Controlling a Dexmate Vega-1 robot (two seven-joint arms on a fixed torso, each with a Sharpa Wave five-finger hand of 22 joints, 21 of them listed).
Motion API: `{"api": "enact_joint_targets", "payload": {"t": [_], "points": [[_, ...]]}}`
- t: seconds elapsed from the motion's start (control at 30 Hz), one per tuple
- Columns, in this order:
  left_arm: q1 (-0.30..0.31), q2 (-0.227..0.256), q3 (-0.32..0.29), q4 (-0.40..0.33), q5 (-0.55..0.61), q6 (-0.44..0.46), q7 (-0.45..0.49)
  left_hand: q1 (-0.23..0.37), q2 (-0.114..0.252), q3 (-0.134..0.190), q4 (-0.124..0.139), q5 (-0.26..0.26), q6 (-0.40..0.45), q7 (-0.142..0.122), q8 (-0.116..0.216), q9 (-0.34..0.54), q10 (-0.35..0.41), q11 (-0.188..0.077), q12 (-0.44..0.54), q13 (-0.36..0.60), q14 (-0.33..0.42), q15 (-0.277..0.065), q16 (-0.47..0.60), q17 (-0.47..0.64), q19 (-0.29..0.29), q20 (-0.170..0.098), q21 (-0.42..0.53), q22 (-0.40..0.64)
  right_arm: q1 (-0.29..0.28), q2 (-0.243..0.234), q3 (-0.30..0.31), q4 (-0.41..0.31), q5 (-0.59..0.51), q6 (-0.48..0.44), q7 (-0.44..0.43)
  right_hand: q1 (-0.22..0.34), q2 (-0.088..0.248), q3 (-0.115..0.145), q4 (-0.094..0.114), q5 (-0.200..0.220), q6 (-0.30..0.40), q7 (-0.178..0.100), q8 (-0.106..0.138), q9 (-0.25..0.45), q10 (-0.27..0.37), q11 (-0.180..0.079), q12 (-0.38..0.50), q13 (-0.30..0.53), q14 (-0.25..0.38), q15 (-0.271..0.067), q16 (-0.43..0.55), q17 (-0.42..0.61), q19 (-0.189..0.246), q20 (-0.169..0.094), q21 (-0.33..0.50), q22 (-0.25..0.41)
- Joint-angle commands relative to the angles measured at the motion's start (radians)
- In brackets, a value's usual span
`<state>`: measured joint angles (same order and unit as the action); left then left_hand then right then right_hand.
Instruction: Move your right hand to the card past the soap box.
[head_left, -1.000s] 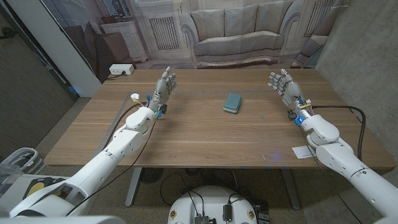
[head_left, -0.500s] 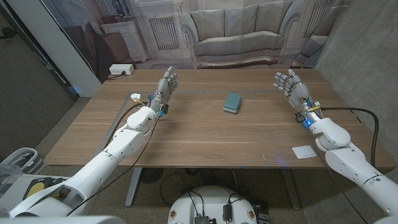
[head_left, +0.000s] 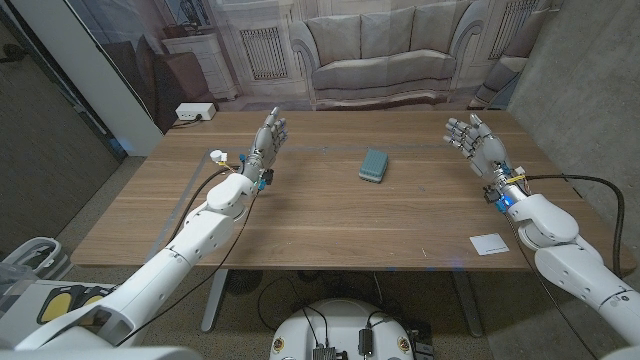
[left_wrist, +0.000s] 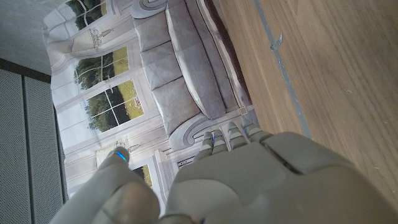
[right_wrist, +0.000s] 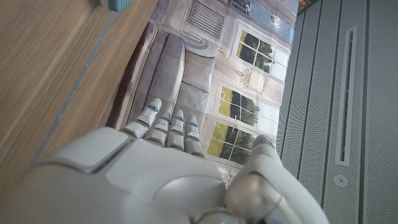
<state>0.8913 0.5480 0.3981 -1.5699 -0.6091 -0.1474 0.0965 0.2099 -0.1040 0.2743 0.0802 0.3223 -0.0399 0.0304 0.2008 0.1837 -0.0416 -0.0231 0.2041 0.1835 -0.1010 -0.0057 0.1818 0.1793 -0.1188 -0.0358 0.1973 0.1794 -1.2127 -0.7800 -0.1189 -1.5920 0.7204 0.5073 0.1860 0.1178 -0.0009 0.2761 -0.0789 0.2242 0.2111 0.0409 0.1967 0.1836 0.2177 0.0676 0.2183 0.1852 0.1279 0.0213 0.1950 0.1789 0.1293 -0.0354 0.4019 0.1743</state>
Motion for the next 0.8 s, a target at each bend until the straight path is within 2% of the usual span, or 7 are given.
{"api": "enact_joint_targets", "payload": {"t": [0.03,0.3,0.8], "points": [[0.025,0.009,-0.001,-0.038,-0.01,0.016,0.011,0.009,0.0,0.001,-0.006,0.002,0.008,0.0,0.006,0.005,0.004,0.002,0.004,0.003,0.005,0.0,0.009,0.002,-0.009,-0.013,0.003,0.001,-0.09,-0.018,0.05,-0.047,0.004,0.029,0.003,0.002,0.003,0.001,-0.009,-0.001,0.008,-0.003,0.003,0.004,0.009,-0.003,0.004,0.0,0.009,0.002,-0.002,0.005,0.008,-0.033,-0.004,0.004],[0.031,0.016,0.0,-0.049,-0.001,0.019,0.015,0.011,0.002,0.0,-0.007,0.002,0.01,-0.001,0.006,0.005,0.006,0.002,0.004,0.003,0.006,-0.001,0.008,0.002,-0.009,-0.012,0.003,0.001,-0.126,-0.025,0.073,-0.071,-0.003,0.036,0.007,0.002,0.003,0.001,-0.009,-0.001,0.008,-0.004,0.002,0.004,0.011,-0.002,0.004,0.0,0.01,0.003,-0.002,0.005,0.009,-0.033,-0.007,0.004],[0.046,0.027,-0.005,-0.063,0.003,0.005,0.01,0.014,0.004,-0.001,-0.008,0.001,0.013,-0.002,0.006,0.005,0.01,0.002,0.005,0.003,0.007,-0.001,0.008,0.002,-0.009,-0.011,0.003,0.001,-0.213,-0.008,0.122,-0.114,-0.03,0.086,-0.005,0.002,0.003,0.0,-0.011,-0.002,0.013,-0.006,0.003,0.004,0.018,-0.006,0.005,0.0,0.015,0.001,-0.001,0.005,0.016,-0.033,-0.012,0.004]]}}
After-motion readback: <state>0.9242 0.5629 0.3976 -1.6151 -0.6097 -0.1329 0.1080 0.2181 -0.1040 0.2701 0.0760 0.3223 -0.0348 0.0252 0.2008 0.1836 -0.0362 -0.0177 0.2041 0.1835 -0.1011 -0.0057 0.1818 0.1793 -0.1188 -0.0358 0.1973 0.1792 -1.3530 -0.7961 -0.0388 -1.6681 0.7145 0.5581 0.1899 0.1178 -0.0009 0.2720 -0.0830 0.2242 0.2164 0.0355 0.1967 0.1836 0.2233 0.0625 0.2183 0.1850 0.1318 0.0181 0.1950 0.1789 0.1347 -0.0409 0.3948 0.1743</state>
